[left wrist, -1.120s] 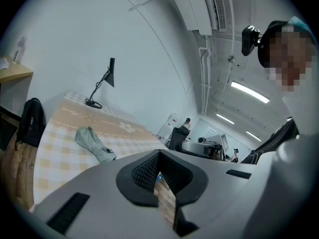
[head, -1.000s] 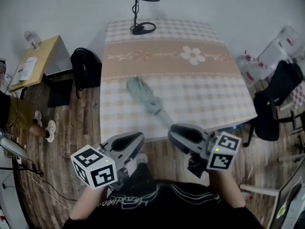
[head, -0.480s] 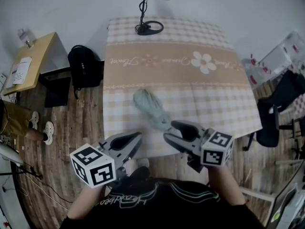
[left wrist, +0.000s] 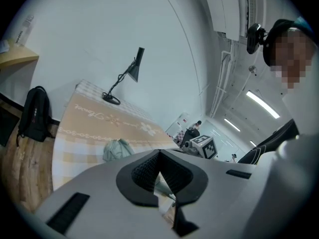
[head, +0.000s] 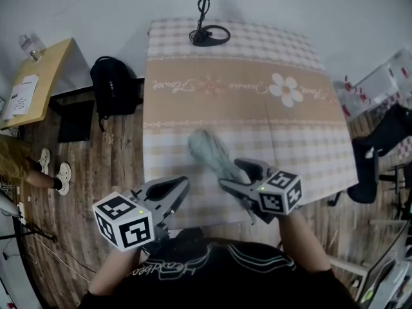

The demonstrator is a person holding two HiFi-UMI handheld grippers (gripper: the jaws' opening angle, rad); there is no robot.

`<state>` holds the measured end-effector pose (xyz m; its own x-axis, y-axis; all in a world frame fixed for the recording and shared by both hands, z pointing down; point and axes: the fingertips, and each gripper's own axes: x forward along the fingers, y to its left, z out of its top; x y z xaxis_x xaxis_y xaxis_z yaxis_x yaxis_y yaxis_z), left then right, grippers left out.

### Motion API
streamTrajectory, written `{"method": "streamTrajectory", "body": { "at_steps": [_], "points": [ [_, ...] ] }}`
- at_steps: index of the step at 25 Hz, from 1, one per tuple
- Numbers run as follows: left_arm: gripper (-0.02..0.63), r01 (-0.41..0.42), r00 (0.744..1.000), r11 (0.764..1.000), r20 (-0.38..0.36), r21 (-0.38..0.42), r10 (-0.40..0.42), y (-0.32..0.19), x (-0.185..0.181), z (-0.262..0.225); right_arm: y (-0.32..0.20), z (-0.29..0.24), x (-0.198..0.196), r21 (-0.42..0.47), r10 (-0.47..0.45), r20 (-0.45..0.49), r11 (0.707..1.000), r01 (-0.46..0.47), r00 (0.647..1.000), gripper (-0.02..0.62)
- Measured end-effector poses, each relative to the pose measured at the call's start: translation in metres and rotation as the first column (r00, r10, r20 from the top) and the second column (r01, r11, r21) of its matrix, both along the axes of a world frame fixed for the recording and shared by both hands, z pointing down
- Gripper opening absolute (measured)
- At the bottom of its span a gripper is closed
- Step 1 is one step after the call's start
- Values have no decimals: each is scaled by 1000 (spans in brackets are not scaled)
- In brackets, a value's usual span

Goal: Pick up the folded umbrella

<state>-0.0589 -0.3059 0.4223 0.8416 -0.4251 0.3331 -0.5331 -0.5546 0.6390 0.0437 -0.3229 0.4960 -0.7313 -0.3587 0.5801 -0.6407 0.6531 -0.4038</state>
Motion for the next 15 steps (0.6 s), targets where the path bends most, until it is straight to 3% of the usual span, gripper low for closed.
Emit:
{"method": "streamTrajectory", "body": {
  "at_steps": [15],
  "points": [
    [-3, 27, 1000, 999, 13, -44, -26, -27, -20, 24, -35, 75, -5, -69, -34, -232, 997, 19, 972, 407]
  ]
}}
